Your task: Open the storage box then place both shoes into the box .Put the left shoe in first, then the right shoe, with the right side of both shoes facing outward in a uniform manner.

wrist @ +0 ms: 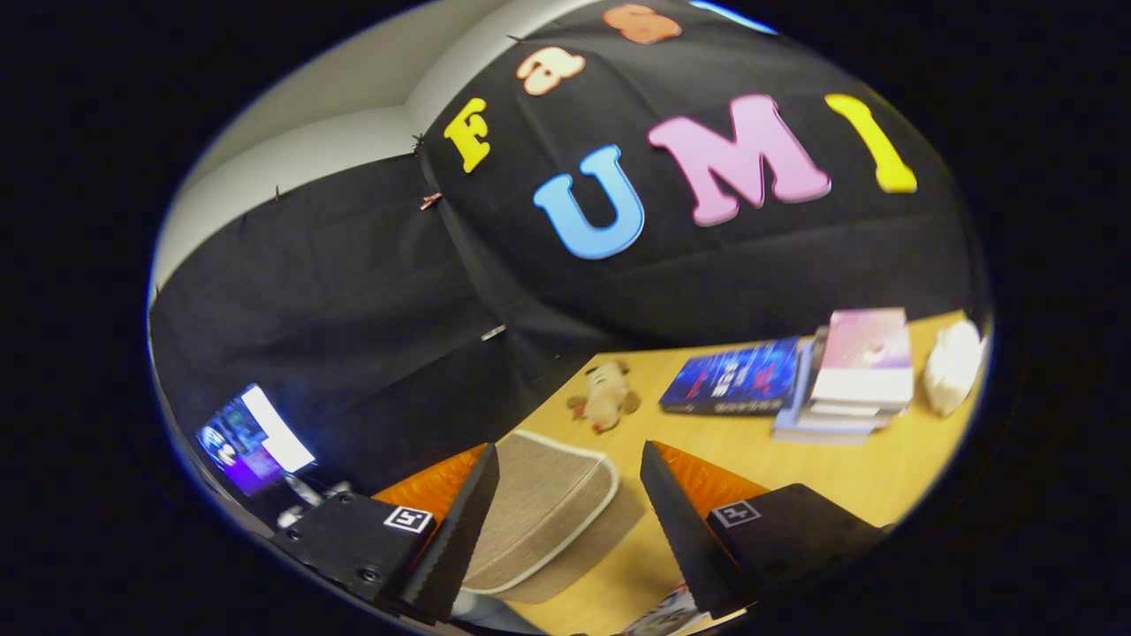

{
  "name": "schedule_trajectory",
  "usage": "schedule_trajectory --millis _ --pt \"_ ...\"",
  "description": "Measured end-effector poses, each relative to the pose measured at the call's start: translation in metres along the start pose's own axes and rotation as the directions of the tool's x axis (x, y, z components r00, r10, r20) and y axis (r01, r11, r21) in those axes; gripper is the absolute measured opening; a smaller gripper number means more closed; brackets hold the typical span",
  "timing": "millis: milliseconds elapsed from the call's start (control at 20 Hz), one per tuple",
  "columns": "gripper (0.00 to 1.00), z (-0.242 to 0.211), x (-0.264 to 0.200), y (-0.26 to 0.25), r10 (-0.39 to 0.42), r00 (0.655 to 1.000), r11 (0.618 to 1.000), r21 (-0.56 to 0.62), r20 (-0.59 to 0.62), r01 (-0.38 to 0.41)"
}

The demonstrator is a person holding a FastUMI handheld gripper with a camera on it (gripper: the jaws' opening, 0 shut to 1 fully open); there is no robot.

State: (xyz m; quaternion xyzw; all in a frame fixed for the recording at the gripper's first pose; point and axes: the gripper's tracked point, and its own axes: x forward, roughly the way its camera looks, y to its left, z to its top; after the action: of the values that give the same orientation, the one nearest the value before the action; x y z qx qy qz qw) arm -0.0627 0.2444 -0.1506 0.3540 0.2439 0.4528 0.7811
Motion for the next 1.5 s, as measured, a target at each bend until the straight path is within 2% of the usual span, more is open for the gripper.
schedule_trajectory --millis 100,200,400,650,850,950,1050,1150,1250,1350,1400,1450,1500 --pt "0.98 -0.029 0.012 0.001 0.082 0.993 0.983 0.172 -0.090 -0.065" --pt "0.98 -0.057 0.023 0.005 0.144 0.975 0.949 0.302 -0.168 -0.088" --pt "0.98 -0.112 0.029 -0.011 0.194 0.949 0.910 0.406 -0.249 -0.080" --pt "0.98 -0.142 0.029 0.000 0.328 0.915 0.797 0.589 -0.236 -0.134" --pt "0.96 -0.161 0.035 0.016 0.405 0.877 0.742 0.653 -0.259 -0.149" --pt "0.96 -0.164 0.036 0.017 0.436 0.868 0.696 0.701 -0.237 -0.157" --pt "0.79 -0.164 0.037 0.016 0.445 0.867 0.652 0.745 -0.225 -0.141" --pt "0.61 -0.162 0.030 0.016 0.450 0.864 0.631 0.765 -0.225 -0.130" --pt "0.52 -0.167 0.027 0.013 0.418 0.874 0.677 0.727 -0.249 -0.117" --pt "0.12 -0.150 0.022 0.017 0.415 0.884 0.677 0.722 -0.213 -0.144" --pt "0.06 -0.139 0.019 0.023 0.418 0.890 0.678 0.715 -0.184 -0.171" --pt "0.06 -0.129 0.014 0.030 0.423 0.893 0.672 0.714 -0.156 -0.193" --pt "0.06 -0.122 0.015 0.036 0.415 0.898 0.685 0.700 -0.149 -0.200"
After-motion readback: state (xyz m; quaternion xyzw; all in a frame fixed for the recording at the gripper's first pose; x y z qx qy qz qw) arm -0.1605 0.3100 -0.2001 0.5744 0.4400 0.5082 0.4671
